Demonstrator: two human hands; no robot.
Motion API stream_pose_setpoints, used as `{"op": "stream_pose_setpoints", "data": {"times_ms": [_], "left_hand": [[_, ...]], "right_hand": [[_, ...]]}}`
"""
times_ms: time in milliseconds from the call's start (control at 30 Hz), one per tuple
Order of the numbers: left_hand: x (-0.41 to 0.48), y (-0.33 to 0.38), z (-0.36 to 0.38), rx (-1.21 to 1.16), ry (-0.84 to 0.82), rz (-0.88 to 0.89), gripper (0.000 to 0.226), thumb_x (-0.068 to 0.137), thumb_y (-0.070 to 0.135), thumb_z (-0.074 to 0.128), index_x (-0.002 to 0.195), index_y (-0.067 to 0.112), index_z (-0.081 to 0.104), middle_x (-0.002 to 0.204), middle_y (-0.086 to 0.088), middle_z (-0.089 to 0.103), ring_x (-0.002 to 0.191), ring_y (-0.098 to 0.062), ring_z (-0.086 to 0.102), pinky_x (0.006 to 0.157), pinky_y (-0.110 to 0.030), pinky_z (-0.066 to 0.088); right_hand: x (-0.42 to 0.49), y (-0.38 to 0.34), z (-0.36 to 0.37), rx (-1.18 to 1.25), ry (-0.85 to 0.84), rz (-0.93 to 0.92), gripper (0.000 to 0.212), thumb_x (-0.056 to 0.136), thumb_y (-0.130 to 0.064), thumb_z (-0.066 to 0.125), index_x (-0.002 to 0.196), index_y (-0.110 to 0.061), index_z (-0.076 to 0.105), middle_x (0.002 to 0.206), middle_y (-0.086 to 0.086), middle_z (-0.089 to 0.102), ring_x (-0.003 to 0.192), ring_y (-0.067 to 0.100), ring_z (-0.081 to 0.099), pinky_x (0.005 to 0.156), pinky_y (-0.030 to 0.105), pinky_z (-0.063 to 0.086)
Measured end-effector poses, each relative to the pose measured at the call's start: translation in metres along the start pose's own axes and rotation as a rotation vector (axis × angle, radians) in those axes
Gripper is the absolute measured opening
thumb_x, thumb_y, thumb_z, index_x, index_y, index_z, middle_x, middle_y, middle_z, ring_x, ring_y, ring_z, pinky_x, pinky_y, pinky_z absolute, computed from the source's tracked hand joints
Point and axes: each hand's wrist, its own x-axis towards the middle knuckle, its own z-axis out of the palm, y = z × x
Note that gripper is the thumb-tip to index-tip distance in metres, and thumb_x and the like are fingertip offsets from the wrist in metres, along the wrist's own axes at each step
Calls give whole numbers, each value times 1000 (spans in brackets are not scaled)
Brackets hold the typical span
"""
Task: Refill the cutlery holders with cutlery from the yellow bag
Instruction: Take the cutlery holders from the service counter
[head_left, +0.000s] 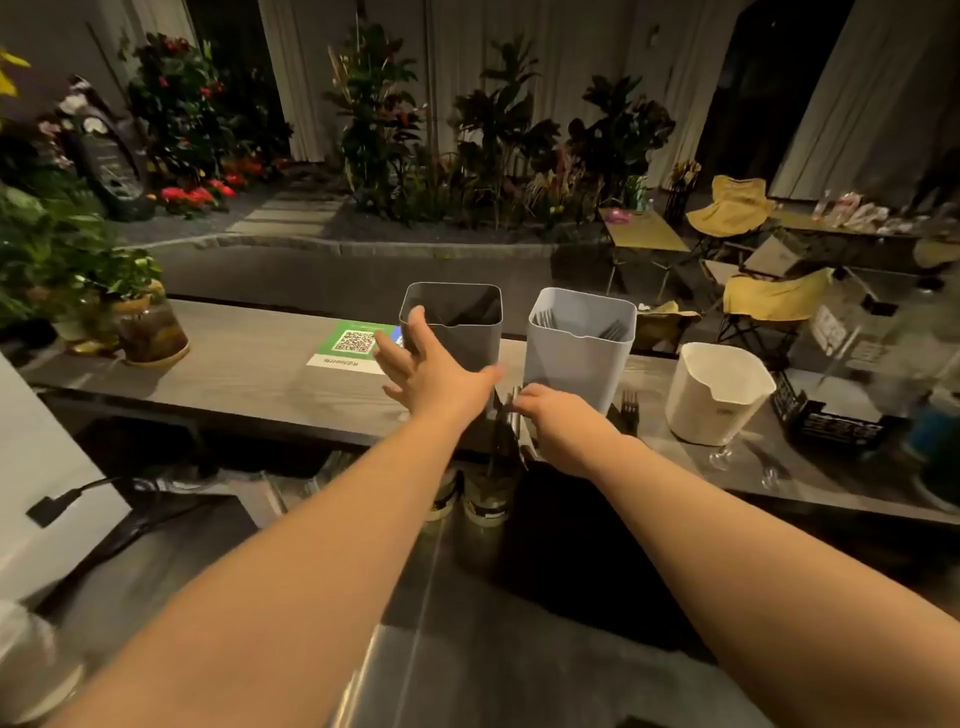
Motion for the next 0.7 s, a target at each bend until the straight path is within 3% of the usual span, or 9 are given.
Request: {"op": "stream_pose_setpoints", "data": {"times_ms": [133, 200, 300, 367, 467, 600, 700], "left_hand": [[2, 2, 22, -17, 106, 37, 115, 67, 53, 87, 146, 34, 6, 164, -14, -16, 153, -39, -7, 122, -60, 8], [9, 1, 29, -30, 143, 40, 114, 65, 56, 87, 144, 33, 8, 165, -14, -11, 153, -39, -1, 122, -61, 13], [21, -4, 34, -100, 195, 60, 107, 63, 55, 88, 138, 30, 16, 163, -15, 7, 149, -39, 14, 118, -61, 28], [25, -10, 34, -104, 265, 101, 102, 63, 53, 88, 136, 29, 20, 156, -14, 21, 139, -36, 30, 105, -57, 46], [26, -22, 27, -100, 298, 131, 100, 62, 50, 87, 136, 30, 22, 151, -11, 25, 132, -33, 35, 91, -49, 57], [18, -37, 11, -71, 237, 203, 105, 64, 51, 89, 139, 32, 18, 150, -7, 25, 132, -28, 36, 82, -34, 56], [15, -46, -6, -113, 223, 196, 109, 64, 47, 91, 140, 33, 14, 150, -6, 26, 132, -25, 37, 84, -26, 51]], "right_hand": [[21, 4, 8, -149, -204, -67, 43, 103, -19, 52, 146, -29, 49, 140, -1, 54, 122, 25, 55, 107, 36, 47], [31, 8, 10, -171, -211, -150, 37, 108, -31, 43, 144, -30, 50, 135, -1, 59, 121, 25, 57, 108, 36, 46], [41, 9, 8, -228, -207, -174, 38, 104, -21, 53, 141, -26, 56, 131, 1, 64, 120, 27, 61, 104, 34, 50], [48, 9, 9, -322, -209, -257, 43, 100, -13, 59, 142, -22, 56, 129, 4, 64, 117, 28, 63, 99, 34, 53], [57, 5, 17, -264, -253, -258, 35, 103, -23, 54, 138, -23, 57, 126, 3, 64, 109, 23, 65, 94, 31, 54], [61, -3, 24, -252, -235, -377, 31, 103, -38, 48, 129, -27, 62, 119, -1, 66, 104, 18, 64, 92, 27, 51], [61, -6, 23, -311, -251, -386, 28, 104, -31, 49, 128, -22, 62, 118, 3, 65, 103, 21, 64, 87, 26, 51]]}}
